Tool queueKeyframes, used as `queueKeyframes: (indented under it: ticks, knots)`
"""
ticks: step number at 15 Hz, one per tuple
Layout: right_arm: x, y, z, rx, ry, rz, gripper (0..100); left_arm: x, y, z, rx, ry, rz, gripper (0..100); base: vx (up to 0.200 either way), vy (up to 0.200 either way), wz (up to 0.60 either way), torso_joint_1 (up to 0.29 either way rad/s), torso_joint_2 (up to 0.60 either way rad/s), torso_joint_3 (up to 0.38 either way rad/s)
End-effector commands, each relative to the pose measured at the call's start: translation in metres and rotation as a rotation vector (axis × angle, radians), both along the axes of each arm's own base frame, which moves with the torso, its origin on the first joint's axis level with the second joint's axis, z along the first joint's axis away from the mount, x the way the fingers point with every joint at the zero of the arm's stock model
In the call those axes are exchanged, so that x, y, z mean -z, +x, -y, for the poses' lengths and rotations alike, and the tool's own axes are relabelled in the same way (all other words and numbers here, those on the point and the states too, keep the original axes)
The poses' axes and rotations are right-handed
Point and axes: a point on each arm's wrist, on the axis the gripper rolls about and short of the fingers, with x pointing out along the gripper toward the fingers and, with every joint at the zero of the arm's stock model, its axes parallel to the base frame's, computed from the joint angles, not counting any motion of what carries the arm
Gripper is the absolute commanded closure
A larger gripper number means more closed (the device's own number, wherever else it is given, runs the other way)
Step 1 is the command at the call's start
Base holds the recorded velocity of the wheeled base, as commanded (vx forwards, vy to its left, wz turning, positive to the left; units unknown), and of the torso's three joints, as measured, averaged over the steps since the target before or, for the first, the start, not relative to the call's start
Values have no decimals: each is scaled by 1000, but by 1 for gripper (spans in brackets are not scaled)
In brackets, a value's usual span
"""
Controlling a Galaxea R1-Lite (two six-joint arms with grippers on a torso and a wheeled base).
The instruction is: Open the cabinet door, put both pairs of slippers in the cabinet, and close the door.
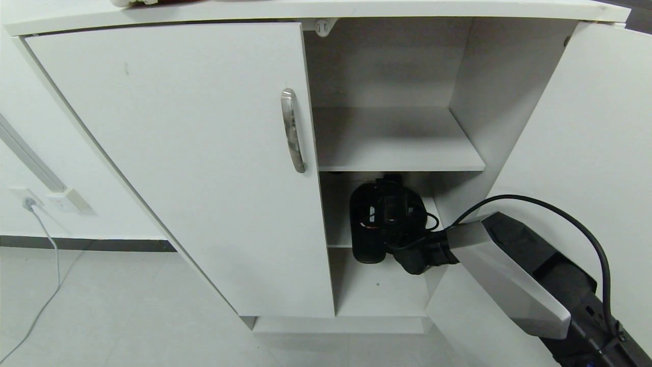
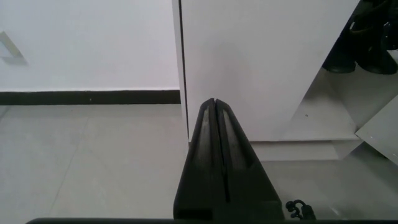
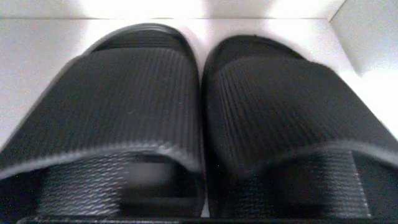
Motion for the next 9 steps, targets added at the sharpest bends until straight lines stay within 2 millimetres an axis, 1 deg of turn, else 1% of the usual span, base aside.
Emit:
queueKeyframes:
  ticks: [1,3,4,7,9]
  knots:
    - [2,0,0,1,-3,-4,0,0,0,0,1,0,-2,100,0,0,0,0,0,0]
    - [2,-2,1,2,-7,-11,0,0,0,0,-1,0,-2,100,0,0,0,0,0,0]
    - [-3,-6,2,1,-8,-12,0,0,0,0,1,0,-2,100,0,0,0,0,0,0]
    - [-16,-32,0,-19,1,-10,0,0,0,0,4,3,-2,100,0,0,0,0,0,0]
    - [-21,-58,2,-41,12,13,0,0,0,0,5,3,-2,100,0,0,0,0,0,0]
